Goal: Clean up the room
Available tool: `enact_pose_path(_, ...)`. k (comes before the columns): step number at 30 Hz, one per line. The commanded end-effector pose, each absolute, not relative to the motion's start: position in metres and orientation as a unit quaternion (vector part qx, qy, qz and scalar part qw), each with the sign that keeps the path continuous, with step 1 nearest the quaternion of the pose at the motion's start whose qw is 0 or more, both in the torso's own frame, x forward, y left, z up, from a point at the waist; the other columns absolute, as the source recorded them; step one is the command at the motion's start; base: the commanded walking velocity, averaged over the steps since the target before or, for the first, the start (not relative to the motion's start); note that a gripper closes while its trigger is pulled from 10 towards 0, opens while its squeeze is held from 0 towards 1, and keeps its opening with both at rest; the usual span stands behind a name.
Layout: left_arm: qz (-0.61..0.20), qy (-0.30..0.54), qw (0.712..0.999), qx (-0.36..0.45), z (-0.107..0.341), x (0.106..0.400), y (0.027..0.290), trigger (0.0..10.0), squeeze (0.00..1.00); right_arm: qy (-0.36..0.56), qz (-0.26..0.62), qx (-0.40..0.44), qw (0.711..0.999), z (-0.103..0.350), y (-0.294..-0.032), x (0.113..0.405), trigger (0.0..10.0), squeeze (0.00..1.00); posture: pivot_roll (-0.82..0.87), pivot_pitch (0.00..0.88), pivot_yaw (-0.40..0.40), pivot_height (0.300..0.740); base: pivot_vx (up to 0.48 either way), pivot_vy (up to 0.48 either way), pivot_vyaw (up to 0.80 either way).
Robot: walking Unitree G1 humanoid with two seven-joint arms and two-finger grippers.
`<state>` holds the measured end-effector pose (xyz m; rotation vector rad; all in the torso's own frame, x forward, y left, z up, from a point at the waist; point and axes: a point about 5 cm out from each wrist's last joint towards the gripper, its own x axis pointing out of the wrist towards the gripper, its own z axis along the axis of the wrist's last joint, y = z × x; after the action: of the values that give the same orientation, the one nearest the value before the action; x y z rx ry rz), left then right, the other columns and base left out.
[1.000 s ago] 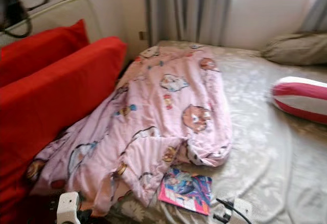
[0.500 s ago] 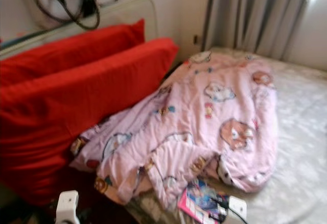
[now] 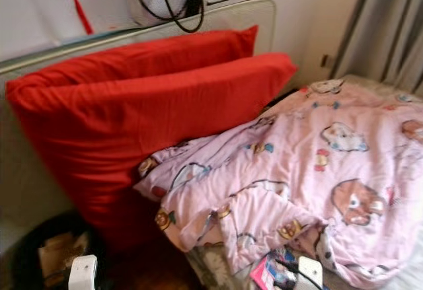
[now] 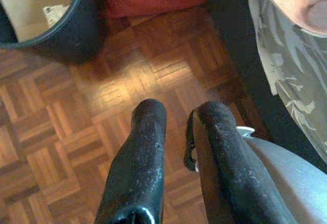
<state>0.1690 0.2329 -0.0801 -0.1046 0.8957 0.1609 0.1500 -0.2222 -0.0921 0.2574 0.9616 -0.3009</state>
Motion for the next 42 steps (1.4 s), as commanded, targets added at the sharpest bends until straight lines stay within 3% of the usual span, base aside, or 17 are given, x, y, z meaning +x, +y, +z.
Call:
enact_pose_path(1,0.083,0.438,0.894,-0.045,-0.08,0.168,0.238,10.0,0.0,0.455,-0.138,0.132,0.87,-0.091,-0.216,0.157,10.0,0.0,0.01,0.0,0.01,0.722,0.0,0.0,0.0)
enact_pose_path(6,0.082,0.444,0.891,-0.044,-0.08,0.166,0.24,10.0,0.0,0.456,-0.139,0.137,0.868,-0.091,-0.214,0.157,10.0,0.0,0.01,0.0,0.014,0.722,0.0,0.068,0.0)
enact_pose_path(42,0.088,0.449,0.888,-0.044,-0.08,0.157,0.252,10.0,0.0,0.459,-0.129,0.14,0.868,-0.092,-0.209,0.158,10.0,0.0,0.02,0.0,0.014,0.722,0.0,0.48,0.0)
